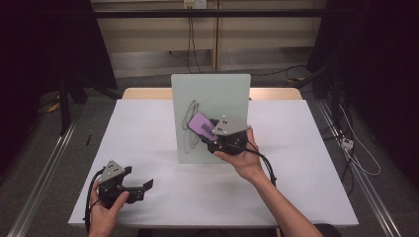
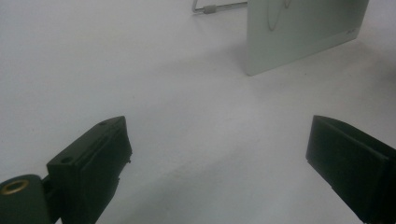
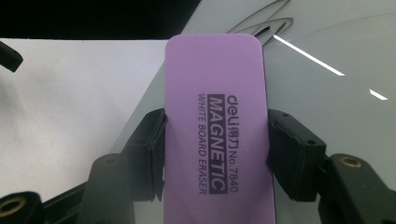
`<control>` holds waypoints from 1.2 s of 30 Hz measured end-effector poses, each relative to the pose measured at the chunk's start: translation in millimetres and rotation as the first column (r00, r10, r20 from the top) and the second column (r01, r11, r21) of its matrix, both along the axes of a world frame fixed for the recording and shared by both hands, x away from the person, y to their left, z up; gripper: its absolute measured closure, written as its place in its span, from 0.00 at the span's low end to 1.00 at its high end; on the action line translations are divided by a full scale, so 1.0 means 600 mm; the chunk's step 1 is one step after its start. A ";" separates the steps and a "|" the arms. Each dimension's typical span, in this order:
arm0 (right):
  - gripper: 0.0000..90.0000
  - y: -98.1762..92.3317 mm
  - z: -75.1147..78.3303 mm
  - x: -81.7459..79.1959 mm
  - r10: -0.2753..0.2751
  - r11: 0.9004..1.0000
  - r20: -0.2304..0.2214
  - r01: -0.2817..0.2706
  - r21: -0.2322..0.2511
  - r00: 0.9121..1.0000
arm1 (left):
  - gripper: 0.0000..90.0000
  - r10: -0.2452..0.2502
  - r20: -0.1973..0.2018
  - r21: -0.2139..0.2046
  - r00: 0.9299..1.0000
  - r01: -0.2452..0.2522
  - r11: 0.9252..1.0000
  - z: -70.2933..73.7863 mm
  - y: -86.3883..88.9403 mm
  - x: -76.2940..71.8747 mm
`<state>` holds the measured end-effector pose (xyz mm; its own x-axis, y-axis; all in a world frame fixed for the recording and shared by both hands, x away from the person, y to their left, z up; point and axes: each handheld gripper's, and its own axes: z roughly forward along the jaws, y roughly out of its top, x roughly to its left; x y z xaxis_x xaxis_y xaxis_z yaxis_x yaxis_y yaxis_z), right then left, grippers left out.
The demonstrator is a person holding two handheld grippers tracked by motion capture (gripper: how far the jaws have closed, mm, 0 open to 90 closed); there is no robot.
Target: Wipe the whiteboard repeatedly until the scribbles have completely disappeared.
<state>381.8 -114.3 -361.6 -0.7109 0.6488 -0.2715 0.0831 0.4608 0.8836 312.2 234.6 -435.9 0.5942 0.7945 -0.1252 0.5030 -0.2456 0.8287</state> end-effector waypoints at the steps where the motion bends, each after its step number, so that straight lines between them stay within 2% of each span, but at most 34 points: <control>1: 0.46 0.000 0.001 0.000 0.000 1.000 0.001 0.000 -0.003 1.000 | 0.07 0.001 -0.002 0.001 1.000 -0.001 1.000 0.000 0.000 0.000; 16: 0.46 0.011 -0.008 0.000 -0.001 1.000 -0.011 0.001 -0.008 1.000 | 0.07 -0.001 -0.001 0.002 1.000 0.001 1.000 0.000 -0.001 0.000; 20: 0.46 0.023 -0.017 -0.001 0.016 0.999 -0.022 -0.017 -0.029 1.000 | 0.07 0.001 0.000 -0.001 1.000 -0.001 1.000 0.000 0.000 0.000; 24: 0.46 0.033 -0.029 -0.002 0.037 0.999 -0.045 -0.038 -0.023 0.998 | 0.07 0.001 0.002 -0.002 1.000 -0.001 1.000 0.001 0.000 0.000; 30: 0.46 0.051 -0.043 -0.005 0.060 0.997 -0.062 -0.063 -0.054 0.996 | 0.07 0.001 0.002 -0.003 1.000 -0.001 1.000 0.001 0.000 -0.001; 33: 0.46 0.052 -0.042 -0.004 0.061 0.996 -0.063 -0.065 -0.058 0.996 | 0.07 0.001 0.003 -0.007 1.000 -0.001 1.000 0.001 0.001 0.000; 36: 0.46 0.049 -0.035 -0.005 0.040 0.998 -0.043 -0.042 -0.055 0.998 | 0.07 0.002 0.002 -0.007 1.000 -0.002 1.000 0.000 0.001 0.000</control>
<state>378.8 -85.0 -382.3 -0.7482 0.6035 -0.2755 0.0997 0.5129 0.8527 312.0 235.0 -435.7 0.5930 0.7947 -0.1294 0.5020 -0.2392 0.8311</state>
